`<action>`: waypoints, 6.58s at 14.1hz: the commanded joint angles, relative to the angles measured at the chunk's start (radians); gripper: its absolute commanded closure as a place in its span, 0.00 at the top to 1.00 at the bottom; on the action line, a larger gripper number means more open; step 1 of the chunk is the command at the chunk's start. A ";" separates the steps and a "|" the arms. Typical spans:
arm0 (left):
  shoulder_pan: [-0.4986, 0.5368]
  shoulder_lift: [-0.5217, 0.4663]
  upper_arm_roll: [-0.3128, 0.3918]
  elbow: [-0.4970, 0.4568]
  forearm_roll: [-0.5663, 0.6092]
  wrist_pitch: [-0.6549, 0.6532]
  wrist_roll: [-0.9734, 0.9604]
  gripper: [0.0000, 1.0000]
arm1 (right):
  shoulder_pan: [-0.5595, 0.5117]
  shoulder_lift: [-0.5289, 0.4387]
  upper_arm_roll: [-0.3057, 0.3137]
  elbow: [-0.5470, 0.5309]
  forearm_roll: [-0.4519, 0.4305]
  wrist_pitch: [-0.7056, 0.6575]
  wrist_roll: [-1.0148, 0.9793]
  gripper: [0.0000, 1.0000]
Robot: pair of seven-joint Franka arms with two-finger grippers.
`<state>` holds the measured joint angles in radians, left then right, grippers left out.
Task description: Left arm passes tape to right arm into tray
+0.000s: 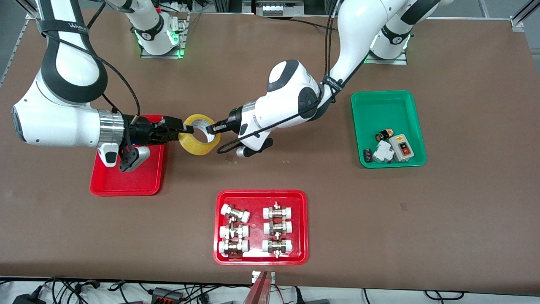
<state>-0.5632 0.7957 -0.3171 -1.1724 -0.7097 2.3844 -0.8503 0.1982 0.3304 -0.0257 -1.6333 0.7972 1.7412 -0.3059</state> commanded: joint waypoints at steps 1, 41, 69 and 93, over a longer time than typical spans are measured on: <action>-0.003 0.005 0.000 0.034 -0.019 -0.013 0.019 0.99 | -0.002 0.009 -0.002 0.035 0.016 -0.012 -0.009 0.38; 0.533 -0.797 0.312 -0.379 0.694 -0.903 0.977 1.00 | -0.510 0.381 -0.005 0.023 -0.136 -0.108 -0.398 1.00; 0.626 -0.787 0.217 -0.375 0.690 -0.898 0.933 1.00 | -0.232 0.113 -0.007 0.538 -0.740 -0.439 0.327 1.00; 0.678 -0.780 0.204 -0.377 0.691 -0.898 0.991 1.00 | -0.220 -0.370 -0.003 -0.088 -0.812 -0.045 0.242 1.00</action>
<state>0.1159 0.0112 -0.1102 -1.5611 -0.0292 1.4997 0.1300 -0.0241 -0.0208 -0.0331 -1.7032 -0.0173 1.7060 -0.0546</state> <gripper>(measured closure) 0.000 0.000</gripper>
